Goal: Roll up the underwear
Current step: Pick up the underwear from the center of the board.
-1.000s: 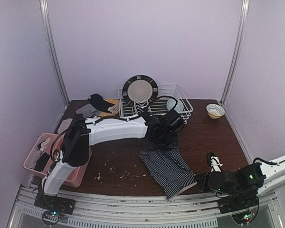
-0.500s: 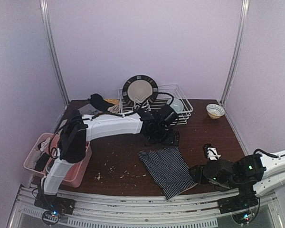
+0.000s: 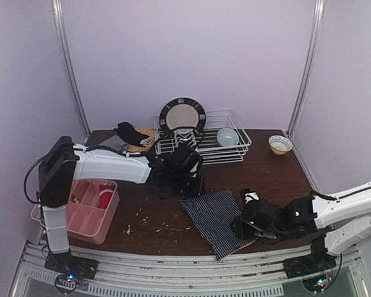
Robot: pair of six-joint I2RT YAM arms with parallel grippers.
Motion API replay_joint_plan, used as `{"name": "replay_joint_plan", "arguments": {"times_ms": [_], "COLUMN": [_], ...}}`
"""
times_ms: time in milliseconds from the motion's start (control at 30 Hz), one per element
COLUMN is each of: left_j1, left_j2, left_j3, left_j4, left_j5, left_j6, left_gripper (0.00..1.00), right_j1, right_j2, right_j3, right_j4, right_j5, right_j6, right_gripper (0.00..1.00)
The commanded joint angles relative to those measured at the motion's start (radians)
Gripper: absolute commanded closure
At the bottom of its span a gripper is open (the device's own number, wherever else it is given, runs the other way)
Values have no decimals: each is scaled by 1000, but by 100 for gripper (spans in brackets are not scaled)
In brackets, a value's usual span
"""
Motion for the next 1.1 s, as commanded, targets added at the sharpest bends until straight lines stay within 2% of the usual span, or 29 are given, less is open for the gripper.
{"name": "replay_joint_plan", "arguments": {"times_ms": [0, 100, 200, 300, 400, 733, 967, 1067], "left_j1": [35, 55, 71, 77, 83, 115, 128, 128], "left_j2": [34, 39, 36, 42, 59, 73, 121, 138], "left_j3": [-42, -79, -114, -123, -114, -145, -79, -57], "left_j4": [51, 63, 80, 84, 69, 80, 57, 49], "left_j5": [24, 25, 31, 31, 29, 23, 43, 56], "left_j6": [14, 11, 10, 21, 32, 38, 71, 79], "left_gripper": [90, 93, 95, 97, 100, 100, 100, 100], "right_j1": [-20, -104, -279, -413, -496, -534, -537, -536], "right_j2": [-111, -175, -188, -123, -31, 199, 285, 271], "right_j3": [-57, -90, -117, -109, -91, -57, -85, -92], "right_j4": [-47, -46, 15, 59, 108, 192, 241, 255], "right_j5": [6, -73, -252, -385, -504, -655, -665, -661], "right_j6": [16, -23, -104, -169, -207, -226, -198, -196], "right_gripper": [40, 28, 21, 19, 21, 41, 69, 87]}}
